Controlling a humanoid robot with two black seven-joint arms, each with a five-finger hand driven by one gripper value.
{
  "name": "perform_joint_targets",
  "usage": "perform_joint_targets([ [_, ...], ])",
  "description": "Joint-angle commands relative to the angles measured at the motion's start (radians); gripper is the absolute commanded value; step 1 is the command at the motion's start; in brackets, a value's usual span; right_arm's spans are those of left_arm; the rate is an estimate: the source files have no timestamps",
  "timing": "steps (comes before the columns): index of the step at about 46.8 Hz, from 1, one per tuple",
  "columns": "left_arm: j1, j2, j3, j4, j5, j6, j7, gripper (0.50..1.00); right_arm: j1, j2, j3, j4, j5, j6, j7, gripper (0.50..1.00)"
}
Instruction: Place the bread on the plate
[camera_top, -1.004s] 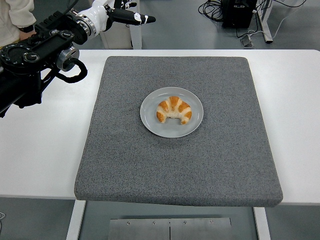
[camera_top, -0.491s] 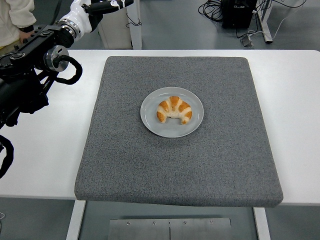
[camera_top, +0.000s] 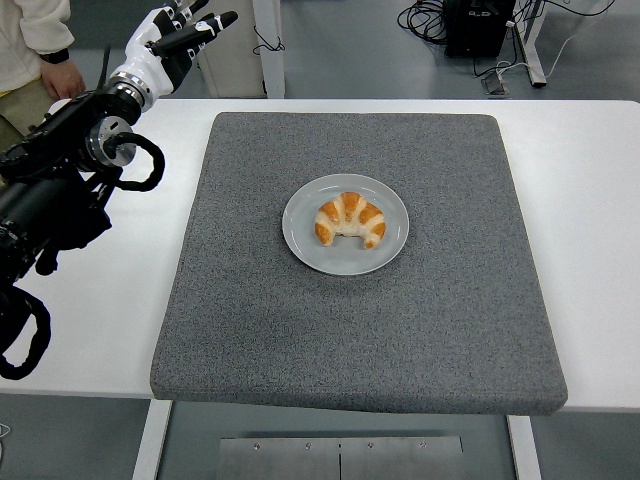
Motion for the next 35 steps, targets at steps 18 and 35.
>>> perform_joint_targets([
  [18,0.011,-0.036,-0.040,0.057,-0.003,0.012,0.003,0.972,0.000,0.000,0.005,0.017,0.000,0.007,0.000,1.000],
  [35,0.040,-0.022,-0.043,0.077,-0.004,0.012,0.001,0.971,0.000,0.000,0.000,0.014,0.000,0.001,0.000,1.000],
])
